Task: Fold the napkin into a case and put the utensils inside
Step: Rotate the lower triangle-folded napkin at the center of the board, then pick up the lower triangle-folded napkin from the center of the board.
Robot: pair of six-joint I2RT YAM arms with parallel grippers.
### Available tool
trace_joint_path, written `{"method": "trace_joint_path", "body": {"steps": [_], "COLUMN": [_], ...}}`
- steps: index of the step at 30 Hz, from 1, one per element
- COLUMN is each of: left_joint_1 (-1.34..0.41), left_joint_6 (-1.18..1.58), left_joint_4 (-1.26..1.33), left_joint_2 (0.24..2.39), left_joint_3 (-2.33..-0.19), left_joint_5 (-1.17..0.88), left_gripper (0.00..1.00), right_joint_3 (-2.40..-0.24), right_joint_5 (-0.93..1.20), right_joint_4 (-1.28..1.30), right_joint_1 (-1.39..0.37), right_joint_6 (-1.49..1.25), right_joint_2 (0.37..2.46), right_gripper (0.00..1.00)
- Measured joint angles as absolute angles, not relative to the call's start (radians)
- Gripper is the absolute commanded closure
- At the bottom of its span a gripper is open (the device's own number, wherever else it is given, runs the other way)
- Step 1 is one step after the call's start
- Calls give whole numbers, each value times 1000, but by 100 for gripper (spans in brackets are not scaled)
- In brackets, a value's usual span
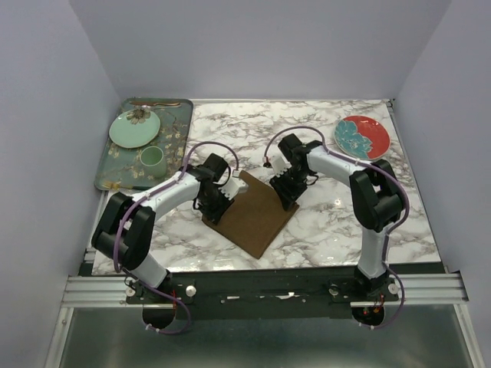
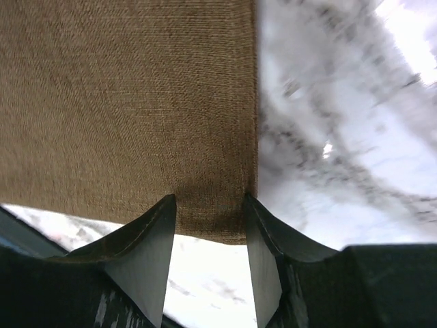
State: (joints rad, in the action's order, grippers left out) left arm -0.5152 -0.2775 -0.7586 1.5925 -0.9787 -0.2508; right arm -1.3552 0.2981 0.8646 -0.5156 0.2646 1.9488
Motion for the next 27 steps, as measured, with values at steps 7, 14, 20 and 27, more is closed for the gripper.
{"method": "trace_joint_path", "body": {"steps": [7,14,20,27], "left_joint_1": [-513,-469,-464,-464], "left_joint_6": [-292,-261,-239,-233], "left_joint_4": [-816,-743,-692,-669], "left_joint_2": [1512,1493,1546,1579], "left_joint_3": [-993,-1021,-1021,-1019], "left_joint_5": [-327,-330,-326,-326], "left_gripper": [65,64,64,65], "right_joint_3": [-1419,-1373,-1254,-1215], "right_joint_5": [294,381,393,424], "right_joint_4": [839,832,794,750], "right_joint_1": [-498,-440,-397,-332], "right_joint_6": [296,175,52,-40], "right_joint_2": [1943,1780,1730,1795], "right_gripper": [25,19,19,18]}}
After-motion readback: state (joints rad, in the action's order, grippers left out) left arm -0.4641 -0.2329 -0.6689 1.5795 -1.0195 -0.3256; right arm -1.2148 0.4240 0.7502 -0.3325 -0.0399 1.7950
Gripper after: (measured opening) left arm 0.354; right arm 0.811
